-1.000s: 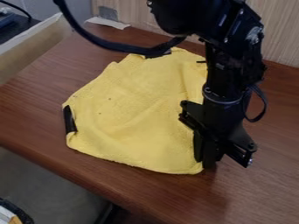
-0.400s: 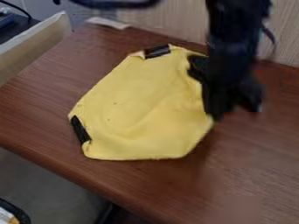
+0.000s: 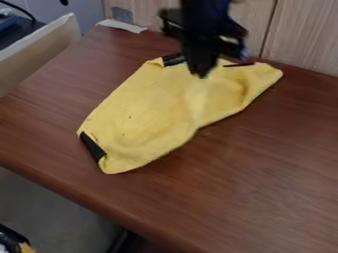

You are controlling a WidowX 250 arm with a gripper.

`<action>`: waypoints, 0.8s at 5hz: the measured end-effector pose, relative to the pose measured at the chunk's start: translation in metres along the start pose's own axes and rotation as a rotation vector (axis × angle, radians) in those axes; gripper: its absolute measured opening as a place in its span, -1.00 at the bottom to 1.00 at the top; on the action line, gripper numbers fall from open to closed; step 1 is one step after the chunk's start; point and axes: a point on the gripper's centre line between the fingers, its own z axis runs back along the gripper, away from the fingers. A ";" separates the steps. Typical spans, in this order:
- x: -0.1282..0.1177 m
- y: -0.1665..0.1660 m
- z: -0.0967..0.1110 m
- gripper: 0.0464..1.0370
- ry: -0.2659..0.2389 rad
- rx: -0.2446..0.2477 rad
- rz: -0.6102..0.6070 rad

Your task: Fold the cloth from the right to the left

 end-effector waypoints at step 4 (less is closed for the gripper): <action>-0.068 0.088 -0.044 -0.89 0.137 0.059 0.316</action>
